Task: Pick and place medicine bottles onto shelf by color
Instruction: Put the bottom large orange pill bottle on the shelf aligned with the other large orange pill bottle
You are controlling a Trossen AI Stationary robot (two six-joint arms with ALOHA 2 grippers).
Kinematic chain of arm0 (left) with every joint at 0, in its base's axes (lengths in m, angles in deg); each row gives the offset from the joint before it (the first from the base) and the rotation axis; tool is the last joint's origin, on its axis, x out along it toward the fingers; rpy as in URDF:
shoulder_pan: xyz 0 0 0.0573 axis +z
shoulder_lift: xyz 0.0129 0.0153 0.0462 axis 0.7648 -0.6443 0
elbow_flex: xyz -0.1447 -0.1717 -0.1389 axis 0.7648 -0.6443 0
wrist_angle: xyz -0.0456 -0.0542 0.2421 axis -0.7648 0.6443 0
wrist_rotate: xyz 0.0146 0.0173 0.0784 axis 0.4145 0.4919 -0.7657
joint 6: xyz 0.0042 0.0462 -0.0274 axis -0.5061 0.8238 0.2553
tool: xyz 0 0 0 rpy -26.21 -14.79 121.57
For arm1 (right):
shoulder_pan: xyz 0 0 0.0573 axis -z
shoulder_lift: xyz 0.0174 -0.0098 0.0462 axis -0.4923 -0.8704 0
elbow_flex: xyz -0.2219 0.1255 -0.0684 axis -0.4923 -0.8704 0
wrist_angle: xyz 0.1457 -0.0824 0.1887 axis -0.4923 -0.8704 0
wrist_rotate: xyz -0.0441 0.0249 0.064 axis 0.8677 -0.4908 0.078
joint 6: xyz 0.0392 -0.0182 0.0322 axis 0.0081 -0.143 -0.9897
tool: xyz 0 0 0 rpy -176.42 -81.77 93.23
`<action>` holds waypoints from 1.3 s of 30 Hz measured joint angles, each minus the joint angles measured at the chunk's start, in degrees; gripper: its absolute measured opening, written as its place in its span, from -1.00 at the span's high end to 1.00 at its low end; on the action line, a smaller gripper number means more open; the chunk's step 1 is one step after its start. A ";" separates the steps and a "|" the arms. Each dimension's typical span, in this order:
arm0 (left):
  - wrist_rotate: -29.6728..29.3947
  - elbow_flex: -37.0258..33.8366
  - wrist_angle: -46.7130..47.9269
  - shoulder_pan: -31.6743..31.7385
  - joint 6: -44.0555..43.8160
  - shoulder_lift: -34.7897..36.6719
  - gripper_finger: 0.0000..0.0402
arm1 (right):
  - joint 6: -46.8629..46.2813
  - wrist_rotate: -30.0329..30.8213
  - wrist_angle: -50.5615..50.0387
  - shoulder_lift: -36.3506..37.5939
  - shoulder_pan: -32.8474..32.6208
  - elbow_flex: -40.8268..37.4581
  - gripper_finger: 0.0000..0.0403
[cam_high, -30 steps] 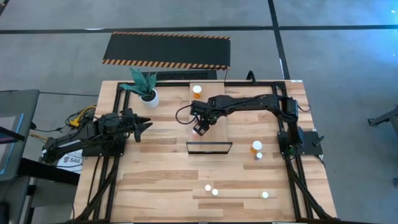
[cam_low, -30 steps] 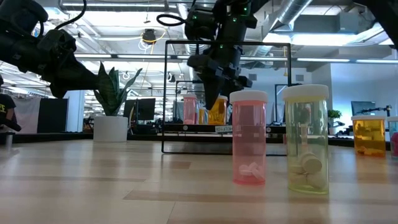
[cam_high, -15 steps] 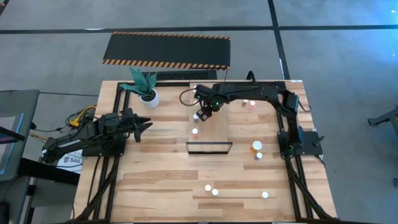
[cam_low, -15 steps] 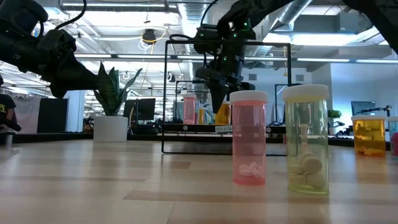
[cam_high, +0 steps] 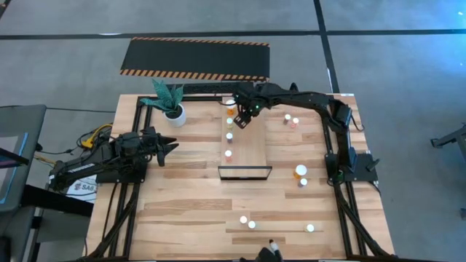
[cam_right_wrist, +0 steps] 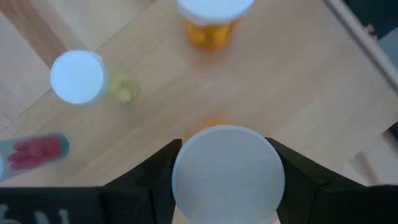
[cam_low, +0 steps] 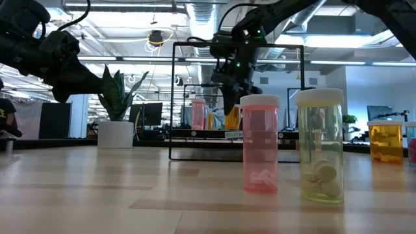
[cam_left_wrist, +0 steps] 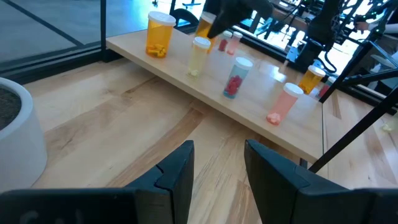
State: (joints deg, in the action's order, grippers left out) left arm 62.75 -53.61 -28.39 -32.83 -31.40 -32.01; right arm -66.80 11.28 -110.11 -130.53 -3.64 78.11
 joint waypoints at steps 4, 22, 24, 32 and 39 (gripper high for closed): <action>-0.02 -0.02 0.00 0.00 0.00 0.01 0.36 | 2.98 -0.05 1.11 0.02 1.07 0.55 -0.10; -0.02 -0.02 -0.02 0.00 0.00 0.01 0.36 | 12.55 0.13 5.65 -0.98 1.90 0.59 -0.10; 0.00 -0.02 0.00 0.02 0.00 0.00 0.36 | 13.35 0.18 5.63 -1.05 2.26 0.55 -0.10; -0.01 -0.02 -0.02 0.00 0.00 0.00 0.36 | 13.48 0.31 5.47 -1.05 3.24 0.55 -0.10; -0.02 -0.02 -0.01 0.01 0.00 0.00 0.36 | 11.57 0.24 4.83 -1.05 3.07 0.55 -0.10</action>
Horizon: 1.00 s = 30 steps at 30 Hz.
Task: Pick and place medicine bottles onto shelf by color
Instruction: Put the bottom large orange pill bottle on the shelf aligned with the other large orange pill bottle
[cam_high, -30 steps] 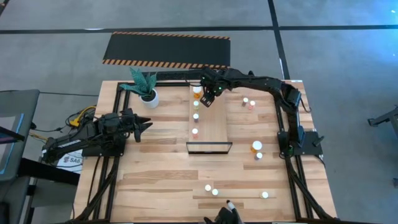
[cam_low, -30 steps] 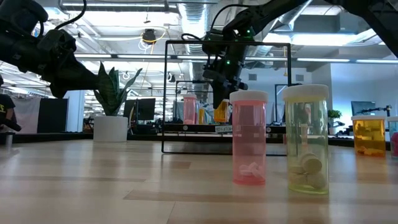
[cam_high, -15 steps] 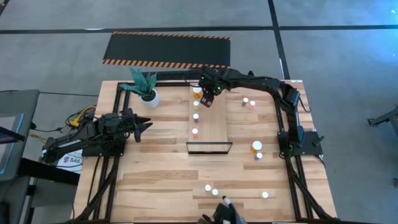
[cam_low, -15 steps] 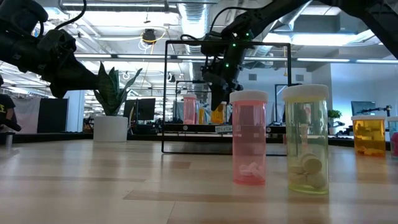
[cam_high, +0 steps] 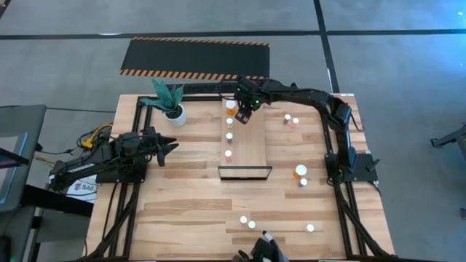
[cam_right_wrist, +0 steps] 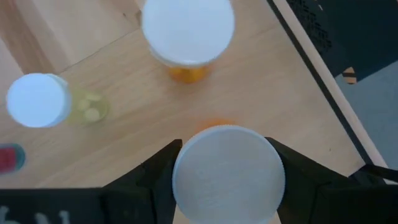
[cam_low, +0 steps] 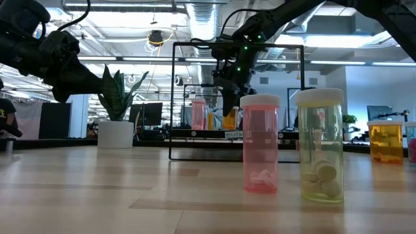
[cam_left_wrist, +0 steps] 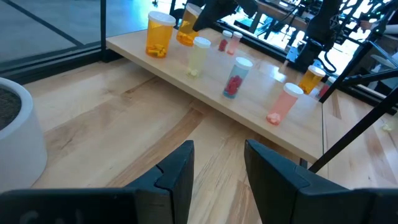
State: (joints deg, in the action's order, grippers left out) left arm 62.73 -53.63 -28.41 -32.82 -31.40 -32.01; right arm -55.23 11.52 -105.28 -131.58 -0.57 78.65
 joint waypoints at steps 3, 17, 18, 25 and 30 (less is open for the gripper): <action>0.00 0.00 -0.01 -0.01 0.00 0.00 0.36 | -1.21 0.40 -0.80 0.00 -0.35 0.00 -0.10; 0.01 0.00 0.01 0.01 0.00 0.00 0.36 | -5.92 3.08 -3.33 0.00 -1.75 -0.02 -0.10; 0.00 0.00 0.01 -0.01 0.00 0.01 0.36 | -5.91 3.12 -3.33 0.00 -1.95 -0.02 -0.10; 0.01 0.00 0.00 0.00 0.00 0.00 0.36 | -4.16 3.19 -1.42 0.00 -2.22 -0.04 -0.10; 0.01 0.00 -0.01 0.00 0.00 0.00 0.36 | -0.44 2.80 -0.96 0.00 -2.14 -0.04 -0.10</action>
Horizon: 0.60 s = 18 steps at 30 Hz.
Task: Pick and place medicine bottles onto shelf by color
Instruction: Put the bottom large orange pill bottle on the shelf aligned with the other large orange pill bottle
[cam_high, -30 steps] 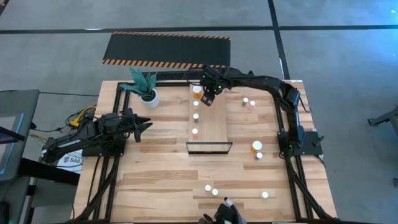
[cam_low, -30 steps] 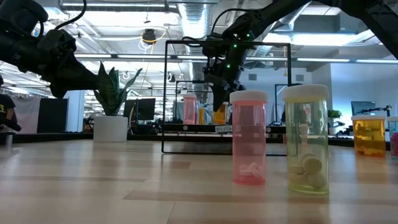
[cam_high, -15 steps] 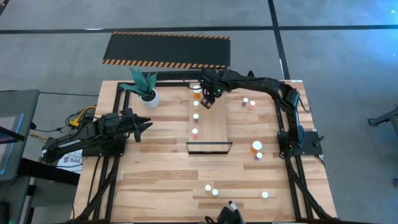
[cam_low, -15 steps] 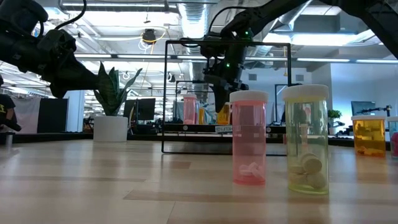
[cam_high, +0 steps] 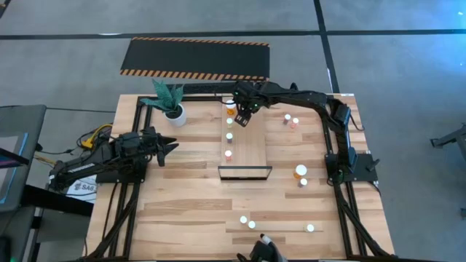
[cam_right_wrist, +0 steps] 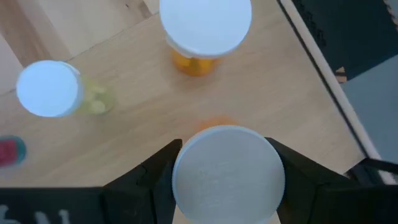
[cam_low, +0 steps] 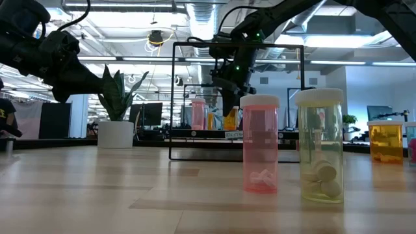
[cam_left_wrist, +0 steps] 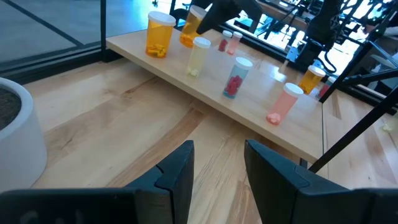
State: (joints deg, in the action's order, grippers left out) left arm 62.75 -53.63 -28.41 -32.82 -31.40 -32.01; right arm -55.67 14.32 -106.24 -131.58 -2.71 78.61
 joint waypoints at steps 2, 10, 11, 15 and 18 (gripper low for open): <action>-0.01 0.00 0.02 -0.01 0.00 0.00 0.36 | 1.15 -0.01 0.51 0.00 0.12 0.00 -0.10; 0.00 0.00 0.02 0.01 0.00 0.01 0.36 | 2.80 -2.95 1.47 0.00 1.66 0.00 -0.16; -0.01 0.00 0.02 0.01 0.00 0.00 0.36 | 3.26 -2.86 1.48 0.00 1.77 0.00 -0.17; -0.01 0.00 0.00 0.00 0.00 0.00 0.36 | 5.02 -4.09 1.71 -0.10 2.43 0.00 -0.19; 0.00 0.00 0.00 -0.01 0.00 0.00 0.36 | 5.71 -4.25 2.45 -1.40 2.64 -0.04 -0.19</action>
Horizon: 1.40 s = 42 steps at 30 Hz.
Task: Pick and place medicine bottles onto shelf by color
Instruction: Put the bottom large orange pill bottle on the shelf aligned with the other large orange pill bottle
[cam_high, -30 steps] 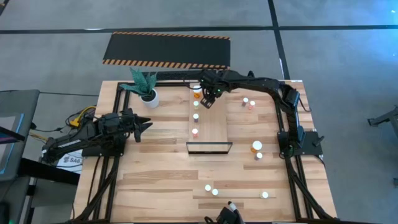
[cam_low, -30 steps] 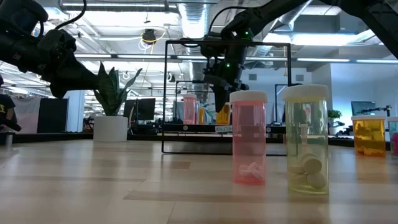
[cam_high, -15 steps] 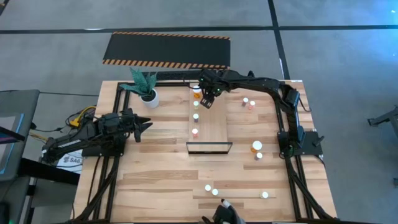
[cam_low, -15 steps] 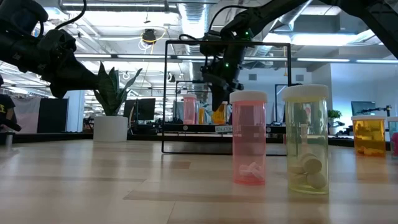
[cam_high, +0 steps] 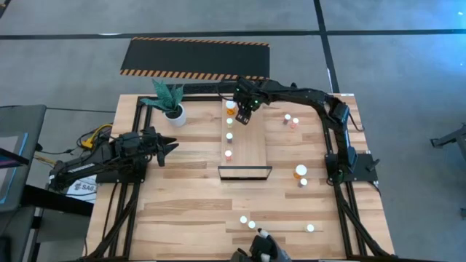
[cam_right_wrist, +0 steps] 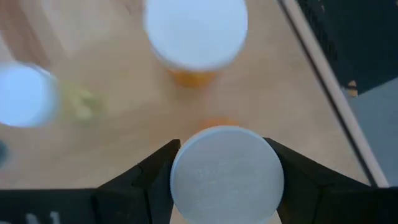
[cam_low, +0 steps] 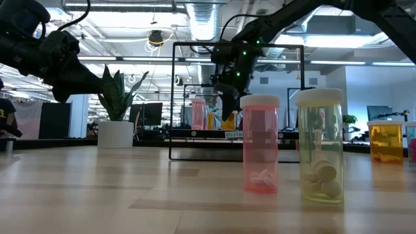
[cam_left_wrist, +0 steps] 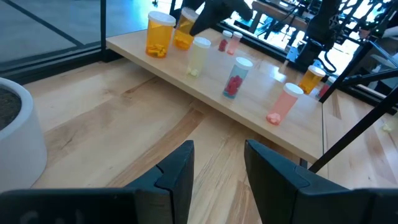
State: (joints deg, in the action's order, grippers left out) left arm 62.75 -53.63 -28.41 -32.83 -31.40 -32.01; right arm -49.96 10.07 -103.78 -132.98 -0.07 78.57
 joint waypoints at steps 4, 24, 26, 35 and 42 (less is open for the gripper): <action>0.00 0.00 0.01 0.00 0.00 0.02 0.36 | 0.49 -0.42 0.67 -0.94 0.75 0.15 -0.19; -0.02 0.00 0.02 0.00 0.00 0.01 0.36 | 2.73 -1.94 3.71 -1.42 1.80 0.11 -0.19; -0.01 0.00 0.01 0.01 0.00 0.00 0.36 | 2.64 -2.19 3.52 -1.42 1.80 0.11 -0.19; -0.02 0.00 0.00 0.00 0.00 0.00 0.36 | 2.60 -3.10 4.29 -1.42 1.80 0.11 -0.19; -0.02 0.00 0.01 0.01 0.00 0.01 0.36 | 2.60 -3.15 4.61 -1.42 1.80 0.11 -0.19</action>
State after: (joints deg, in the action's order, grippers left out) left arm 62.73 -53.63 -28.40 -32.82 -31.40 -32.00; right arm -47.36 6.92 -99.17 -134.40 1.73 78.67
